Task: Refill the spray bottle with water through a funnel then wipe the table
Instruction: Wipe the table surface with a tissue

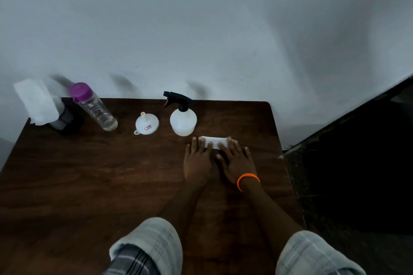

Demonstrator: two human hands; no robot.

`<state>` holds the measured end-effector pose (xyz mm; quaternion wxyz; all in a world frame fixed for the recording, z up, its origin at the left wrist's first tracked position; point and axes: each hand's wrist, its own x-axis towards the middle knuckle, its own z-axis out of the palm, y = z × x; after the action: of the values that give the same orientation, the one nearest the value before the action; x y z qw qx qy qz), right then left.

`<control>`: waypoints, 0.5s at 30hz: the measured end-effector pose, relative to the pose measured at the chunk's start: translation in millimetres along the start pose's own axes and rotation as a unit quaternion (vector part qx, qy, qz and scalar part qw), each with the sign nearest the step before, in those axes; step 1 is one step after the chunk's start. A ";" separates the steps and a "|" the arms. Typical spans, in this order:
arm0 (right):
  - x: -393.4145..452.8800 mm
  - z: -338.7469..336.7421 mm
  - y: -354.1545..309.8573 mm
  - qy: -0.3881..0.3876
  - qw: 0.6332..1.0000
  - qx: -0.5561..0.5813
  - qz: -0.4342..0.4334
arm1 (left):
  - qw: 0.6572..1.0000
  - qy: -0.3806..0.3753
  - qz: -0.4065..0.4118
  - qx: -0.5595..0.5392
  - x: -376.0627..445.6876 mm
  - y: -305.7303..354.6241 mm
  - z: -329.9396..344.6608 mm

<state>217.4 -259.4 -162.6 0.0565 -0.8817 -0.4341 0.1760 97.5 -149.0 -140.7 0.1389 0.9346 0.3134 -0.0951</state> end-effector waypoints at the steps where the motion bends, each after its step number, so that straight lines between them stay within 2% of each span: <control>1: 3.4 -3.2 5.7 0.000 1.000 -0.001 0.005 | 1.000 0.002 0.006 0.004 5.1 4.6 -0.2; 7: -12.2 -11.1 41.5 -0.004 1.000 -0.014 0.022 | 0.997 -0.011 0.061 0.038 22.0 28.9 0.4; 15: -84.7 4.7 49.9 -0.022 0.999 -0.004 0.041 | 0.996 -0.059 0.067 0.030 -35.5 54.3 9.0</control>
<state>205.4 -357.0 -157.5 0.0362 -0.8949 -0.3994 0.1958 102.0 -213.3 -128.9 0.1348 0.9502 0.2380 -0.1497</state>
